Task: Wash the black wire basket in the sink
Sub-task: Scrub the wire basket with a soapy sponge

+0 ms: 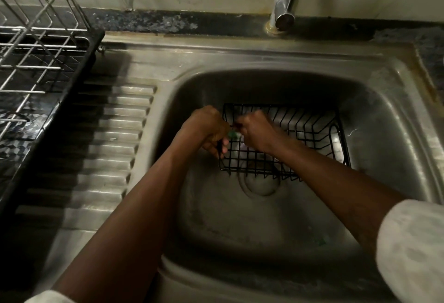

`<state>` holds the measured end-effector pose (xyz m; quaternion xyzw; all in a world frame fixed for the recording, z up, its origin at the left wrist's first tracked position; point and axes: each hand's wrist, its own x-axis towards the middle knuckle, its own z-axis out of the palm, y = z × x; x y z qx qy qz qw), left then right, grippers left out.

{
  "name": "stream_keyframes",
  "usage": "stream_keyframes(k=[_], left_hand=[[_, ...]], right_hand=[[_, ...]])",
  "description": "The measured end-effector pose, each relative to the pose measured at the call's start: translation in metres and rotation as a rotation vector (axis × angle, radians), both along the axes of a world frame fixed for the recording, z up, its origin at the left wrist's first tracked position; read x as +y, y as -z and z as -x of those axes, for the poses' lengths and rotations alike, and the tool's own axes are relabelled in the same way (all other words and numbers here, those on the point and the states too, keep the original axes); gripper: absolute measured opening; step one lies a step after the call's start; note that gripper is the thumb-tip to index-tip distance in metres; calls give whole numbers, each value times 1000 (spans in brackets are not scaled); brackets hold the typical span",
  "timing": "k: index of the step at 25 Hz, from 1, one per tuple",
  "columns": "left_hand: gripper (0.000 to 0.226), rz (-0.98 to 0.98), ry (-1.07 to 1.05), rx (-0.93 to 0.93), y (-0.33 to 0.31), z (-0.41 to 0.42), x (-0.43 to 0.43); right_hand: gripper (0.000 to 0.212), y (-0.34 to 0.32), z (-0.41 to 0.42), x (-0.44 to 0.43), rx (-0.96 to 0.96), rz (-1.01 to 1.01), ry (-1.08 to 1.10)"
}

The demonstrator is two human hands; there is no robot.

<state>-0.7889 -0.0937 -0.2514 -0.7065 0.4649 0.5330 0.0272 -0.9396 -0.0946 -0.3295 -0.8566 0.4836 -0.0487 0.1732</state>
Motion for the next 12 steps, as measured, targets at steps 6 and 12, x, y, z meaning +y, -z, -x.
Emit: stream_keyframes(k=[6, 12], left_hand=[[38, -32, 23, -70, -2, -4, -5], [33, -7, -7, -46, 2, -1, -2]], right_hand=[[11, -8, -11, 26, -144, -280, -125], [5, -10, 7, 1, -33, -124, -9]])
